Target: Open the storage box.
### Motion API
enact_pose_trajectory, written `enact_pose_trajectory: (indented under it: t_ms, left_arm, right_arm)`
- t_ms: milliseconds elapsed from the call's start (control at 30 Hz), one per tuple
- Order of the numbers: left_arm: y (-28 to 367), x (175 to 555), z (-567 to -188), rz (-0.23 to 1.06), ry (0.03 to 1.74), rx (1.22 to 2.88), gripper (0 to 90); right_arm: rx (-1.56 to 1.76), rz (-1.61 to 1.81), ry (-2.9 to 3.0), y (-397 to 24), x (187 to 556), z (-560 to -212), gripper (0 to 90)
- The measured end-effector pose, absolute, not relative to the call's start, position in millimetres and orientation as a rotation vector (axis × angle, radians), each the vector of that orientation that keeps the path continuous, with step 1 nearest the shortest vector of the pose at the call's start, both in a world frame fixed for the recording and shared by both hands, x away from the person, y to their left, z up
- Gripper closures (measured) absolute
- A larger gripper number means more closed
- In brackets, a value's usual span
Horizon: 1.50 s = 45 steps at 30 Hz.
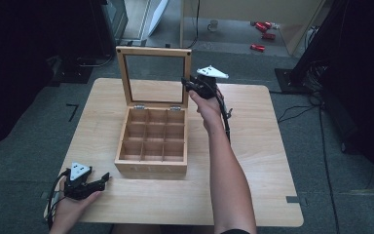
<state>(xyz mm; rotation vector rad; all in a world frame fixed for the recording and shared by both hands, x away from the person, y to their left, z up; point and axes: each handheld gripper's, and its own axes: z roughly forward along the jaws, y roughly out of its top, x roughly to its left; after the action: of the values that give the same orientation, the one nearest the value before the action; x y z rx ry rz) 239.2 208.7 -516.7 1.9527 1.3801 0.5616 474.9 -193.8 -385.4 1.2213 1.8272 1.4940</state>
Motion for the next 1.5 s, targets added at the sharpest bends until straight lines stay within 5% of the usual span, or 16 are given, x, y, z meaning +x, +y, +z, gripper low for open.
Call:
enact_pose_trajectory:
  t_ms: [767, 1267, 1500]
  left_arm:
    - [208, 239, -517, 0.566, 1.375, 1.961, 28.1]
    - [205, 239, -517, 0.581, 1.356, 1.99, 26.1]
    - [203, 239, -517, 0.579, 1.342, 2.007, 22.8]
  right_arm:
    - [1.425, 1.416, 1.706, -179, 490, -388, 65.5]
    - [1.341, 1.43, 1.751, -192, 443, -372, 27.6]
    - [1.337, 1.446, 1.795, -208, 411, -378, 22.7]
